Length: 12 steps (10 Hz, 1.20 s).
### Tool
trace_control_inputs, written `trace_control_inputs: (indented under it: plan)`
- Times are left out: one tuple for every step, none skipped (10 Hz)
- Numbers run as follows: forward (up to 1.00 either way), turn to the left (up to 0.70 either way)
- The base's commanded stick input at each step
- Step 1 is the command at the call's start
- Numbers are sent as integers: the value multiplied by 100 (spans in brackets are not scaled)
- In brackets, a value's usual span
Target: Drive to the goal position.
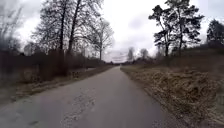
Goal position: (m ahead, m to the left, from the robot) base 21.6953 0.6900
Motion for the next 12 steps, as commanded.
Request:
trace_control_inputs:
  plan:
    - [70, 0]
    - [70, 0]
    - [70, 0]
    - [70, 0]
    - [70, 0]
    - [70, 0]
    - [70, 8]
    - [70, 20]
    - [70, 21]
    - [70, 3]
    - [70, 1]
    - [70, 0]
